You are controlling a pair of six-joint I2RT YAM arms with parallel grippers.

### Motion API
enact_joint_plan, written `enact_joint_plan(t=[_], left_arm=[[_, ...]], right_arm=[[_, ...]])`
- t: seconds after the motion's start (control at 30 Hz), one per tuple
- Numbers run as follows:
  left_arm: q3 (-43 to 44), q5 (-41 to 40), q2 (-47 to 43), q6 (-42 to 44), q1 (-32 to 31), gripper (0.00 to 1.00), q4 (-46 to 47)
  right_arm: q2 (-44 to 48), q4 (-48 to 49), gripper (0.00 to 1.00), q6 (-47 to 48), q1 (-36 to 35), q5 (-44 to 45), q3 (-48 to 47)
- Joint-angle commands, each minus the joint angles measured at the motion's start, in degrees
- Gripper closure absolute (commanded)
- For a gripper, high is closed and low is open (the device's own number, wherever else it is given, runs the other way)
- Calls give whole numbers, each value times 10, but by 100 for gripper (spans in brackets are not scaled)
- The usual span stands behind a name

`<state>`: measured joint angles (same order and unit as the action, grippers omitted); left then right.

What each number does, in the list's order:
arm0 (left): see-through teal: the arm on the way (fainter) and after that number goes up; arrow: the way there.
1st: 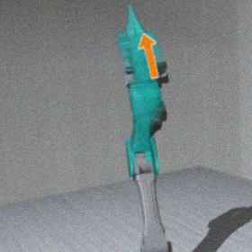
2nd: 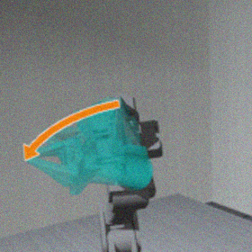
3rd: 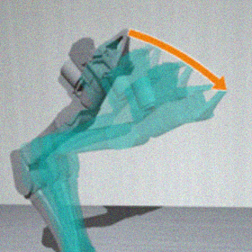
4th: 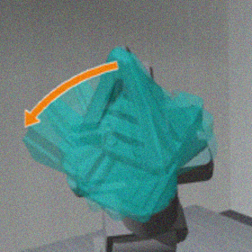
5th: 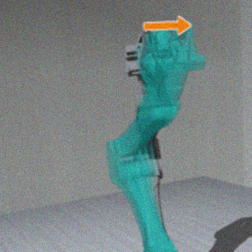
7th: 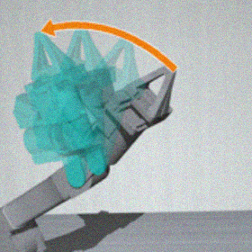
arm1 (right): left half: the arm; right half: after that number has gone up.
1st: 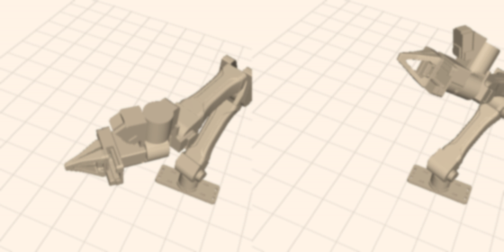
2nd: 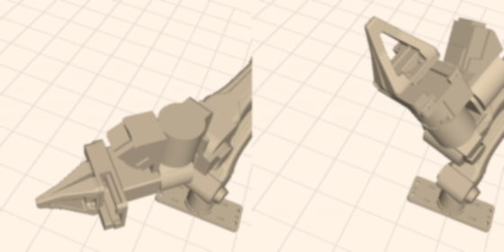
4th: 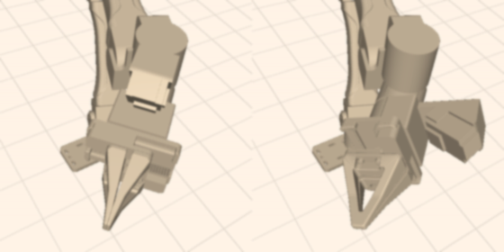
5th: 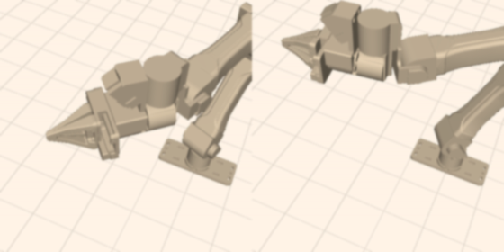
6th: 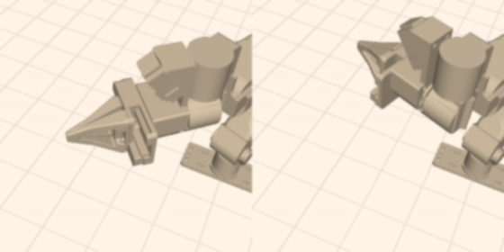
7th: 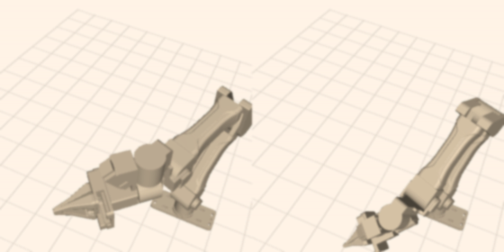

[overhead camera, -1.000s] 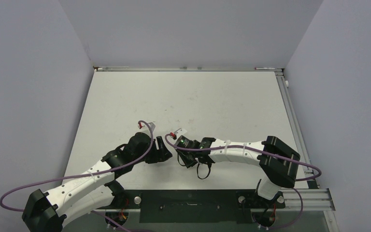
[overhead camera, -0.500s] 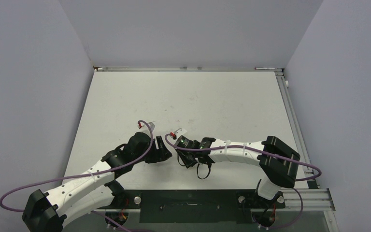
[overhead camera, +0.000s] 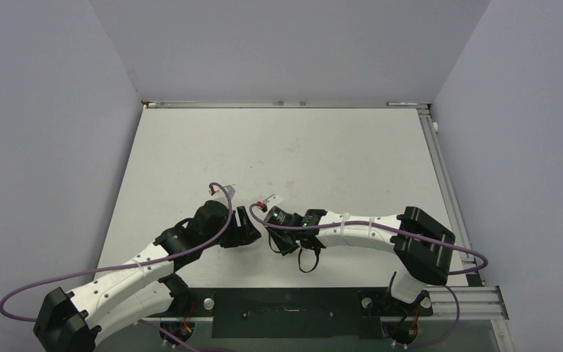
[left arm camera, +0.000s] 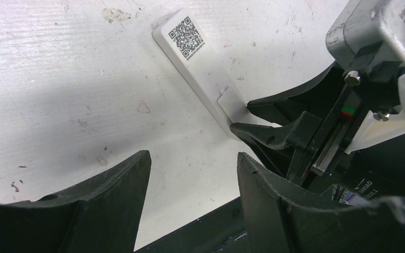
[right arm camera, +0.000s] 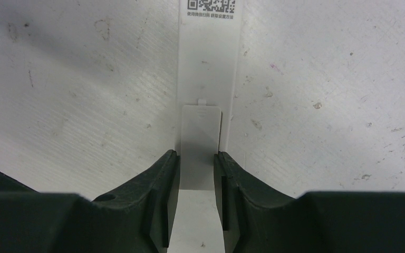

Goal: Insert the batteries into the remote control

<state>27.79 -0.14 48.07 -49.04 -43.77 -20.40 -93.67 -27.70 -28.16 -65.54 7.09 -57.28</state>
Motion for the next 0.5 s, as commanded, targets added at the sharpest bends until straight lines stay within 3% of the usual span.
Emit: enact_joint_plan(t=[0.0, 0.27, 0.47], left_arm=[[16, 1, -6, 5, 4, 42, 9], [15, 1, -9, 6, 5, 42, 5], [14, 1, -12, 6, 7, 42, 2]], right_arm=[[19, 1, 68, -12, -6, 24, -26], [25, 6, 67, -30, -6, 51, -42], [10, 14, 78, -39, 3, 63, -58]])
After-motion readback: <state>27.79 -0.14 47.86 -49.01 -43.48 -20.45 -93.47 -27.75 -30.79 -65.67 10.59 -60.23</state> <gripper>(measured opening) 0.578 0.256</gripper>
